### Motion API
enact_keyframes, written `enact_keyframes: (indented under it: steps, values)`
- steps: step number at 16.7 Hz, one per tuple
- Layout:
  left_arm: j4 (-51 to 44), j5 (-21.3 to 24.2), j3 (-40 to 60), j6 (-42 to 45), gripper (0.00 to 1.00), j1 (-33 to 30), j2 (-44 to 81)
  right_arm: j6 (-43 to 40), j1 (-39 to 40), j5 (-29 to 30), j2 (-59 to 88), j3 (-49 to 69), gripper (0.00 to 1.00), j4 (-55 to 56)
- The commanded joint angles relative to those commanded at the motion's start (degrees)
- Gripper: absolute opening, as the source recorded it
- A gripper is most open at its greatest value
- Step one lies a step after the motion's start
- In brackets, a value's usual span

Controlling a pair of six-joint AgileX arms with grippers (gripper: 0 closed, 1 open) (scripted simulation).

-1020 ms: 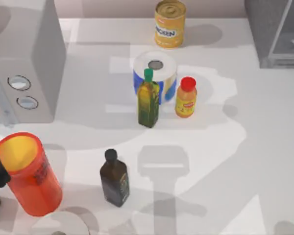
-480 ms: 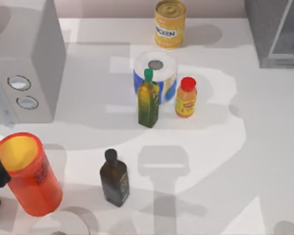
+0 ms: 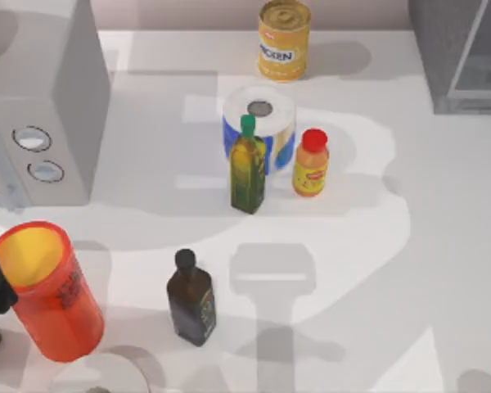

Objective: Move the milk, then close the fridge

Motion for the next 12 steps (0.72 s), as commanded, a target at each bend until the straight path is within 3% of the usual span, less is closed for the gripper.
enact_keyframes:
  steps: [8, 12]
  values:
    - [0.0, 0.0, 0.0, 0.0, 1.0, 0.0, 0.0, 0.0, 0.0, 0.0, 0.0, 0.0, 0.98, 0.0]
    - [0.0, 0.0, 0.0, 0.0, 1.0, 0.0, 0.0, 0.0, 0.0, 0.0, 0.0, 0.0, 1.0, 0.0]
